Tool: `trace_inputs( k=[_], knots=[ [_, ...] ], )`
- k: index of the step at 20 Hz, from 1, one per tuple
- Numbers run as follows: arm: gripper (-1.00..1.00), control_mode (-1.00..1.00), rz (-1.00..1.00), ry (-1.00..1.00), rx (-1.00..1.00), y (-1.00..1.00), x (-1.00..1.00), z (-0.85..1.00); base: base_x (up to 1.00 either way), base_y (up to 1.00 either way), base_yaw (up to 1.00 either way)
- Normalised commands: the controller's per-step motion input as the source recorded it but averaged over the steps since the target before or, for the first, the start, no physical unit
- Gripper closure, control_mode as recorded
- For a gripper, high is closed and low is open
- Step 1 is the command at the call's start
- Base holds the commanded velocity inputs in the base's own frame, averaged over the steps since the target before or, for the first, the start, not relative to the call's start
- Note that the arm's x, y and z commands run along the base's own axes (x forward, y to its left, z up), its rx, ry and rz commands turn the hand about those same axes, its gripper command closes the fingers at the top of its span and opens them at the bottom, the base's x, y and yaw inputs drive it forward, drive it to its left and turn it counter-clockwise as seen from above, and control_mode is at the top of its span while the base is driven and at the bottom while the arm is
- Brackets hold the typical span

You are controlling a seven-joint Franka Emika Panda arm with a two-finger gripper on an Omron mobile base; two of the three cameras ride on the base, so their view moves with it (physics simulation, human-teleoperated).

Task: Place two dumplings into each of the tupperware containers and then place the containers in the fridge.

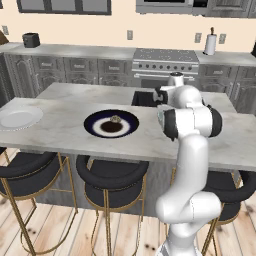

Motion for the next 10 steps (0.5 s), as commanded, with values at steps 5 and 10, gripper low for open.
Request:
trace_inputs(
  k=[5,10],
  knots=[
    [-1.00,-1.00,0.03,-0.09,0.00,0.05,-0.60,0.00,0.00,0.00,0.00],
    [-1.00,-1.00,0.06,-0.13,-0.02,0.09,-0.76,0.41,0.00,0.00,0.00]
  ],
)
